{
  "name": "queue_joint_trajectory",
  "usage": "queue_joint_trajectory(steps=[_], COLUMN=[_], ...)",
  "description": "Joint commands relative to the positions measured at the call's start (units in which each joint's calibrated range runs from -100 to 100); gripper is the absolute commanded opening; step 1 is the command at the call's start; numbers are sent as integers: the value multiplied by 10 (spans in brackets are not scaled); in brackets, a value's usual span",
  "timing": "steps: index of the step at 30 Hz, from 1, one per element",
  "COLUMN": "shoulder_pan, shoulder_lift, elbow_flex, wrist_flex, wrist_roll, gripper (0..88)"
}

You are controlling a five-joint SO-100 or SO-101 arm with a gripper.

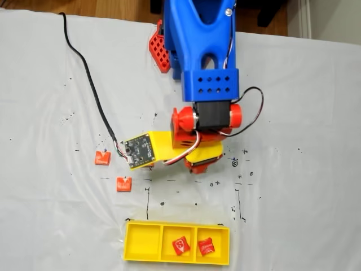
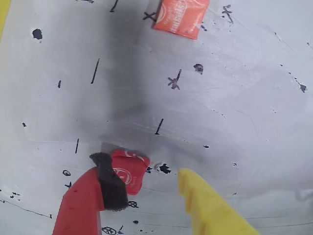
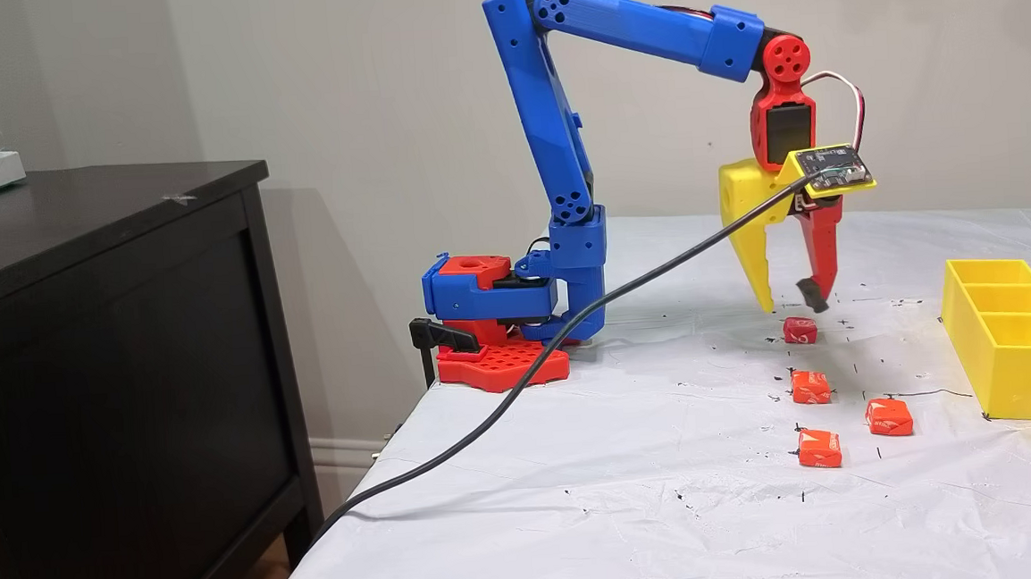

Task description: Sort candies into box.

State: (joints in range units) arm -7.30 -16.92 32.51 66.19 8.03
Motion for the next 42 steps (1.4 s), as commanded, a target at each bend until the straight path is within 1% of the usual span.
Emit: queue_joint_trajectory(steps=[1,13,22,27,30,33,36,39,41,42], shoulder_pan=[-9,-47,-57,-59,-59,-57,-55,-51,-49,-48], shoulder_lift=[17,78,146,179,181,186,191,183,167,161], elbow_flex=[-31,-72,-126,-140,-137,-129,-114,-92,-68,-59], wrist_flex=[-10,-19,-7,-11,-13,-16,-25,-35,-51,-56], wrist_roll=[-9,-32,-38,-41,-43,-44,-47,-50,-49,-49], gripper=[227,285,283,308,302,274,228,164,71,63])
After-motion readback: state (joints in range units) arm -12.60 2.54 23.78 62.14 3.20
